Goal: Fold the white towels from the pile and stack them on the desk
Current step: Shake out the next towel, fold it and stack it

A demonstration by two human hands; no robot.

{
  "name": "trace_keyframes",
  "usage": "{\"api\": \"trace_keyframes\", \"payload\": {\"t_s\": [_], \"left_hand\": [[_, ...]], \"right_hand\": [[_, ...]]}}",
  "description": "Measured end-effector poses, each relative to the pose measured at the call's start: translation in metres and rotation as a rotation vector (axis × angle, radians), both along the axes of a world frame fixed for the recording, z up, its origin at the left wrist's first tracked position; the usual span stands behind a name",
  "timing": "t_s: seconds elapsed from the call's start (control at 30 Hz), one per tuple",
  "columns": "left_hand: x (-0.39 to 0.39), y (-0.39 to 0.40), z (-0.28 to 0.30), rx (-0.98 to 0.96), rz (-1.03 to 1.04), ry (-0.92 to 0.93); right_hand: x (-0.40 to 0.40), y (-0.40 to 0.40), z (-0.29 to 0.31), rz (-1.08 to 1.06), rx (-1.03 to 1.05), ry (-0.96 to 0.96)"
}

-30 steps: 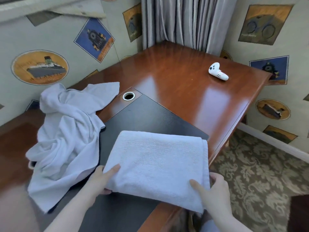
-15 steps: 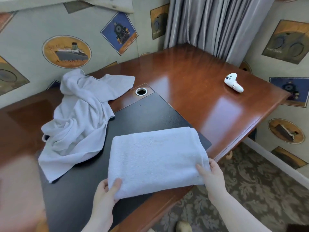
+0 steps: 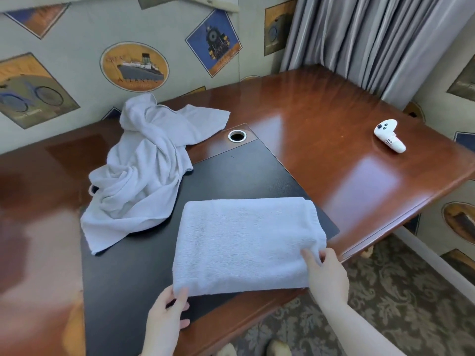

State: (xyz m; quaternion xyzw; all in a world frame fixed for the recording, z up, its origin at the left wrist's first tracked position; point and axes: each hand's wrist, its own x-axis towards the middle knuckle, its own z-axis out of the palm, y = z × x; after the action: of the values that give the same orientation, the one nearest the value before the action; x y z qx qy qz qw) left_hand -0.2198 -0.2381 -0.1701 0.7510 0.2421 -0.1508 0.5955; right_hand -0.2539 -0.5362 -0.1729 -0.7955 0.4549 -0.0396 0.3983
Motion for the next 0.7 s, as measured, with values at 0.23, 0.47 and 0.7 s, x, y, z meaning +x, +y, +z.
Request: {"api": "trace_keyframes", "payload": {"t_s": [0.23, 0.47, 0.7], "left_hand": [[-0.007, -0.002, -0.006, 0.237, -0.017, -0.051], [0.002, 0.011, 0.012, 0.328, -0.209, 0.015], [0.039, -0.026, 0.024, 0.113, -0.03, 0.036]], "right_hand": [[0.001, -0.005, -0.007, -0.067, -0.066, 0.014], [-0.02, -0.015, -0.018, 0.046, -0.298, 0.125], [-0.004, 0.017, -0.011, -0.3, 0.179, 0.013]]}}
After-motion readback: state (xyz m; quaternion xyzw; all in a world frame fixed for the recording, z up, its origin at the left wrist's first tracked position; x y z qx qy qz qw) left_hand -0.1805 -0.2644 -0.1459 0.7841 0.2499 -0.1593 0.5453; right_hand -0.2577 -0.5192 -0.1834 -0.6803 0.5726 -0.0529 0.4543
